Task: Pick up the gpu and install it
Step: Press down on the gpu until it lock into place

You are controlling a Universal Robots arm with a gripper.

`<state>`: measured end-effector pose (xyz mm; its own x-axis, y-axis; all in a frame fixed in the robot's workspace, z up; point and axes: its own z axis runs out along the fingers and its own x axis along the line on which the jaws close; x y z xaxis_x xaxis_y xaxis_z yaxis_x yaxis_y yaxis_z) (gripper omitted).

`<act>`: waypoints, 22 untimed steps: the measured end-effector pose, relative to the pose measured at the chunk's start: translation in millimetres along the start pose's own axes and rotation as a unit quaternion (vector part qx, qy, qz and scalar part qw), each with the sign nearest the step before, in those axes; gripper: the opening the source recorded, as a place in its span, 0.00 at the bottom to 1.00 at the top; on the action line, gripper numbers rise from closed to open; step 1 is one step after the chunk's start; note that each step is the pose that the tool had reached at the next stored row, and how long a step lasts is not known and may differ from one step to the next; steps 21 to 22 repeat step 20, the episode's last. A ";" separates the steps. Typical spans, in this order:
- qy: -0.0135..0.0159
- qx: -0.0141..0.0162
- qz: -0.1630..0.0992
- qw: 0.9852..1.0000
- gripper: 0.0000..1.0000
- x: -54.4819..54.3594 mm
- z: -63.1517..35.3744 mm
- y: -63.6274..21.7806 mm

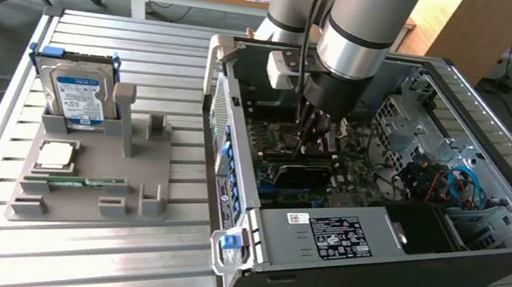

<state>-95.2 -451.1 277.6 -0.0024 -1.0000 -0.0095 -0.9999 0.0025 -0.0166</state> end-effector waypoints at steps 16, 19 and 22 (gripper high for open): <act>0.000 0.000 0.000 1.000 0.11 -0.2 -18.9 -0.3; 0.000 0.000 0.000 1.000 0.11 -0.2 -19.0 -0.3; 0.000 0.000 0.000 1.000 0.11 -0.2 -19.0 -0.3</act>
